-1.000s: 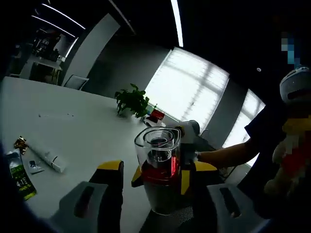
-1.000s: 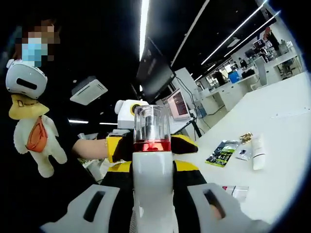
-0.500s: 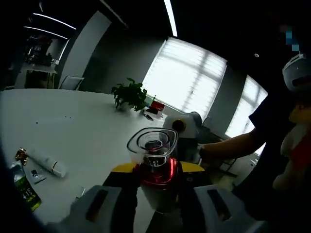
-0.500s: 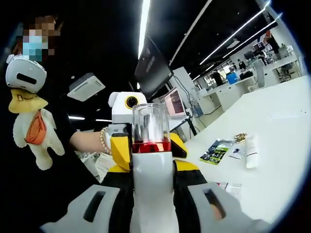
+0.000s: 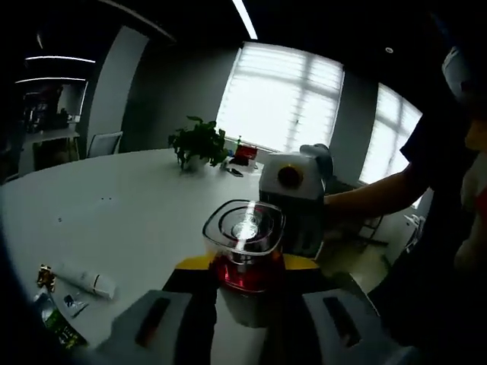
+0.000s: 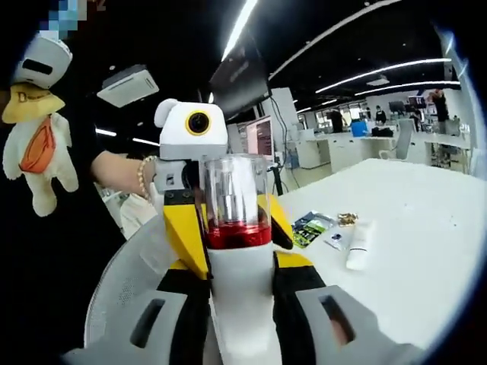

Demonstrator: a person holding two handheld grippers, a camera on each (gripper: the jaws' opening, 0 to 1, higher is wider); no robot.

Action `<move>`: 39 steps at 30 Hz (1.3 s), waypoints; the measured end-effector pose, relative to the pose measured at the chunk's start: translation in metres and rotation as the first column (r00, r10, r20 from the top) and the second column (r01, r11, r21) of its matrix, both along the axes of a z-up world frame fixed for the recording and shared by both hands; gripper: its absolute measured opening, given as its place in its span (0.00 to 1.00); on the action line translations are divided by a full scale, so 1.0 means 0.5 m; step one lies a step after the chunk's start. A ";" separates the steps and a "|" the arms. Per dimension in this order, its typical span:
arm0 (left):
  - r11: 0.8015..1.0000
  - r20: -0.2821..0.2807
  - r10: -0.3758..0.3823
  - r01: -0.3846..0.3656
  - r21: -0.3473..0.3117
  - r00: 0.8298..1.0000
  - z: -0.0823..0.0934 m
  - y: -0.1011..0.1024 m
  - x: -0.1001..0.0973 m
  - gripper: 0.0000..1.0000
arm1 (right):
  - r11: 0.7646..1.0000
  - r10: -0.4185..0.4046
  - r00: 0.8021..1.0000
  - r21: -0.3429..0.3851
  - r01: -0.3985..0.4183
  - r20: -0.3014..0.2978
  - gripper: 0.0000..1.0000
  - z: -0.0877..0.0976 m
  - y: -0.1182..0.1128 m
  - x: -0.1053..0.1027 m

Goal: Arrange the skincare products in the storage area until every visible bottle or jar stands upright without overlapping.

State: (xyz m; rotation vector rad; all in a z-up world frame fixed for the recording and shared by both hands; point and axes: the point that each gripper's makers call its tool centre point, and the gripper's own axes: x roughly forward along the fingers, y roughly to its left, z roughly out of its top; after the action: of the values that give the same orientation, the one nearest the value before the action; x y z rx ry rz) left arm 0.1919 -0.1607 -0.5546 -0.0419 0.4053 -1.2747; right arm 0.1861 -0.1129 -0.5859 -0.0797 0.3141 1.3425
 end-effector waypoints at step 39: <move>0.969 0.096 -0.082 0.057 0.239 0.992 -0.193 -0.060 0.089 0.26 | 0.944 -0.049 0.991 -0.317 0.086 0.124 0.30 -0.207 -0.093 0.092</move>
State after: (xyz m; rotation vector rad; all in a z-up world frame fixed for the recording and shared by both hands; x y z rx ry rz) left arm 0.2363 -0.1906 -0.6513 0.2426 0.4679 -1.2837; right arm 0.2321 -0.1595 -0.6893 -0.4158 0.4331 1.2031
